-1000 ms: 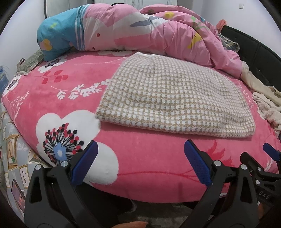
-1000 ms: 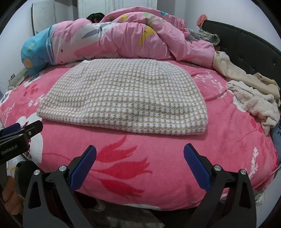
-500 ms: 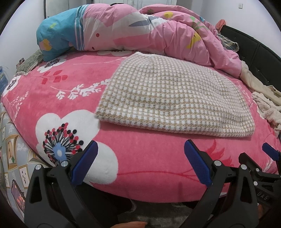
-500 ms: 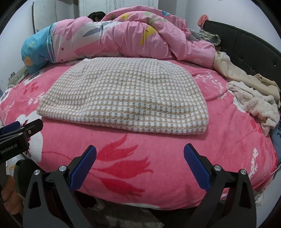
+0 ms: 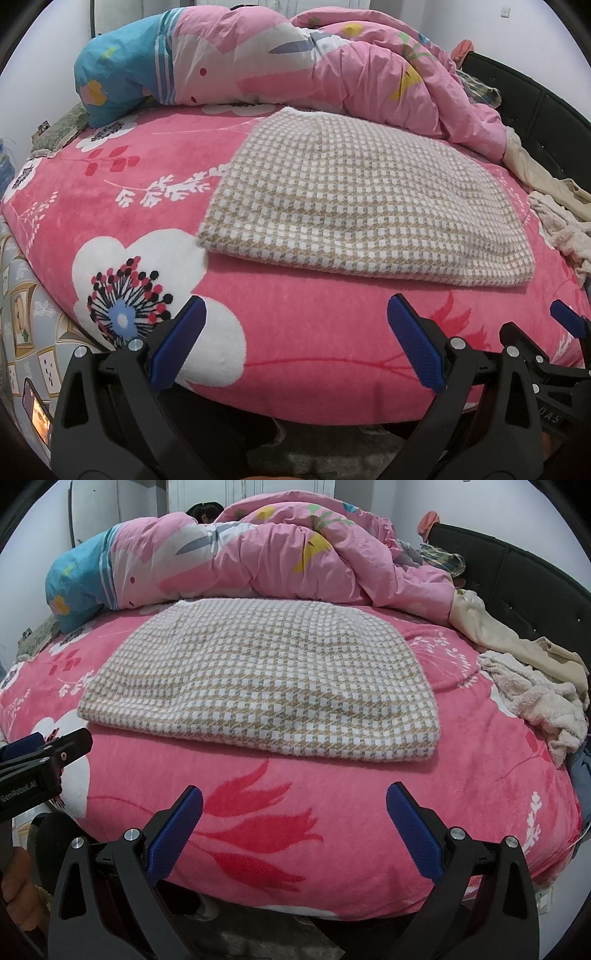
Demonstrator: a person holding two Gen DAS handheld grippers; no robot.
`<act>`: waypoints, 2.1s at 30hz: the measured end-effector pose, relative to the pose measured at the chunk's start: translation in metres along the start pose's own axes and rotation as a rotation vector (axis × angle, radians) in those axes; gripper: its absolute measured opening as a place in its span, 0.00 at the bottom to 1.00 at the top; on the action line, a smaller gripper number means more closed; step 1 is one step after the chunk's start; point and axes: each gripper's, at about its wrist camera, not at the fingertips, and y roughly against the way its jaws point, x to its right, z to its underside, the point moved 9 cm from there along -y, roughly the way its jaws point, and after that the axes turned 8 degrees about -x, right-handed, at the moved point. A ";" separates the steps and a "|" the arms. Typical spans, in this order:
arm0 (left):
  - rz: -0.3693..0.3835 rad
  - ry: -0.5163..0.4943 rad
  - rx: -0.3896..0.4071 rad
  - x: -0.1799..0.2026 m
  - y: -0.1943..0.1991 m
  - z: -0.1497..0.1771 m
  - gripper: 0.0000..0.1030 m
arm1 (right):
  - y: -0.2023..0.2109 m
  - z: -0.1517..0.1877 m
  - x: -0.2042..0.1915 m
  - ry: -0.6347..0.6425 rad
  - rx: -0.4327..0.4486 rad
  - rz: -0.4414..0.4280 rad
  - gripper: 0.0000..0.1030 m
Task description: Fold large clothes
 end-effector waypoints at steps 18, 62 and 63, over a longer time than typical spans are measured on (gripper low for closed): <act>0.034 -0.001 -0.017 0.003 -0.002 0.004 0.92 | 0.009 0.001 0.009 -0.019 0.009 0.021 0.94; 0.040 -0.016 -0.010 0.008 0.003 0.003 0.92 | 0.012 -0.006 0.013 -0.026 0.017 0.024 0.94; 0.039 -0.016 -0.009 0.008 0.003 0.003 0.92 | 0.012 -0.006 0.013 -0.025 0.017 0.024 0.94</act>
